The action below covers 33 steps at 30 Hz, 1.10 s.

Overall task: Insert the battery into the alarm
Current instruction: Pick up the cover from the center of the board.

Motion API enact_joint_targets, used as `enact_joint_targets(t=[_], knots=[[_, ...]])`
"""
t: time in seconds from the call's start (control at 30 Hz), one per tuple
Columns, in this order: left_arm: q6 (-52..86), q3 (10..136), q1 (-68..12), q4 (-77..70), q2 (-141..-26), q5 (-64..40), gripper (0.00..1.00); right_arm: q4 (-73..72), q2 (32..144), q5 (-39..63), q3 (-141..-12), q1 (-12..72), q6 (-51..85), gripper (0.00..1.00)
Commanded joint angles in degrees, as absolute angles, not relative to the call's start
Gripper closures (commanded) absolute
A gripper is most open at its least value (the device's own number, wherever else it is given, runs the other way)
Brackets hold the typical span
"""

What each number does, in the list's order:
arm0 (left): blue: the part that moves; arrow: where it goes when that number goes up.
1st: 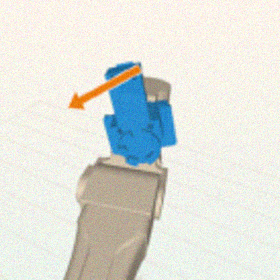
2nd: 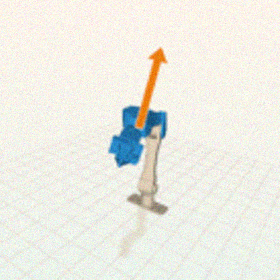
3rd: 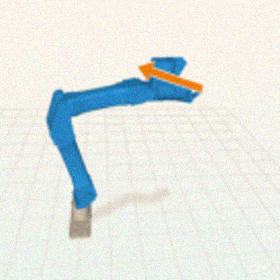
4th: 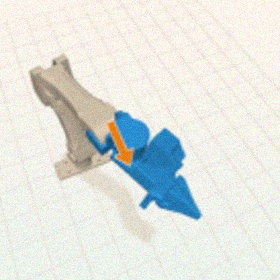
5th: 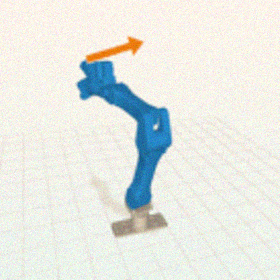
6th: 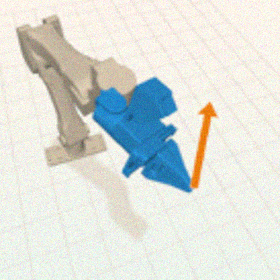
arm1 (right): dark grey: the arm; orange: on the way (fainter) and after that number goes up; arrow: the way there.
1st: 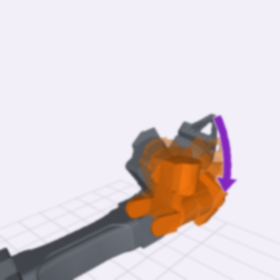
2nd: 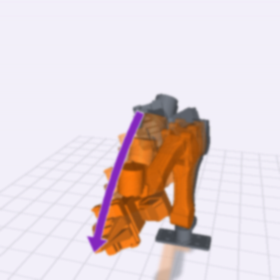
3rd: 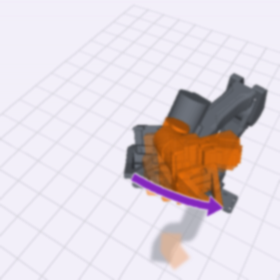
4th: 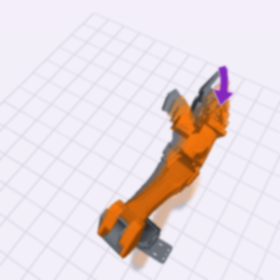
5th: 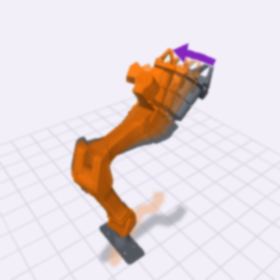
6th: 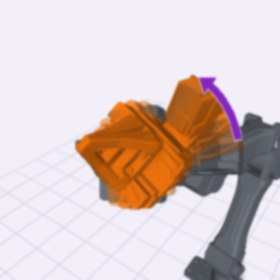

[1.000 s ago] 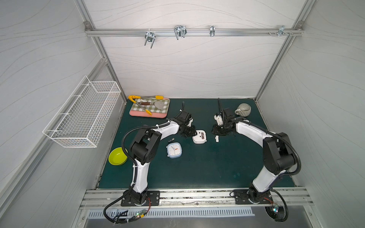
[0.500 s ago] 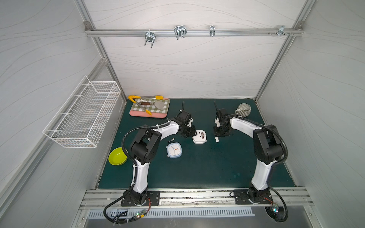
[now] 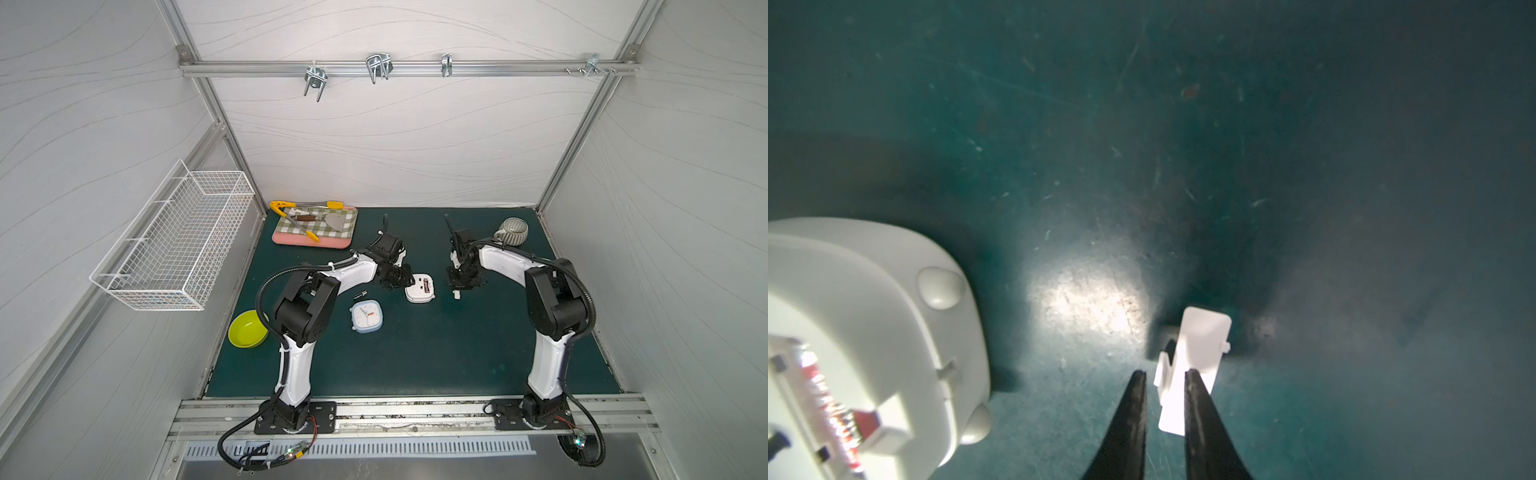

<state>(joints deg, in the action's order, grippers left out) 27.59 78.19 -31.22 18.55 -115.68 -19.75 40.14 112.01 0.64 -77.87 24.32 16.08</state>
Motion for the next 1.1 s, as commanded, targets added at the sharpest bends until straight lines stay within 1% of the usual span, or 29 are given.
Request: enact_joint_targets(t=[0.0, 0.37, 0.57, 0.67, 0.77, 0.87, 0.97, 1.07], knots=[[26.7, 77.7, -31.6, 22.1, -118.3, -18.2, 0.59, 42.0, 111.4, 0.2, -78.1, 24.6, 15.8, 0.8], [26.5, 77.8, -31.7, 22.2, -118.0, -18.1, 0.59, 42.3, 114.5, 0.8, -78.9, 24.6, 16.0, 0.87], [26.5, 77.8, -31.7, 22.4, -117.6, -18.0, 0.59, 42.5, 113.7, 1.0, -79.0, 24.6, 16.0, 0.98], [26.5, 77.8, -31.7, 22.6, -116.9, -17.9, 0.56, 42.6, 112.0, 1.4, -78.9, 24.5, 16.3, 0.99], [26.6, 77.7, -31.7, 22.8, -115.0, -17.5, 0.51, 42.3, 109.5, 2.7, -78.4, 24.3, 16.6, 0.99], [27.1, 77.3, -31.7, 22.5, -111.7, -16.5, 0.43, 40.8, 105.7, 5.8, -77.0, 23.3, 17.4, 0.99], [28.3, 75.7, -31.8, 20.4, -107.3, -14.8, 0.33, 36.9, 101.1, 12.0, -74.4, 21.5, 19.3, 0.99], [30.1, 71.7, -32.5, 13.8, -102.0, -11.2, 0.27, 31.8, 96.9, 20.7, -71.4, 19.6, 22.7, 0.99]])
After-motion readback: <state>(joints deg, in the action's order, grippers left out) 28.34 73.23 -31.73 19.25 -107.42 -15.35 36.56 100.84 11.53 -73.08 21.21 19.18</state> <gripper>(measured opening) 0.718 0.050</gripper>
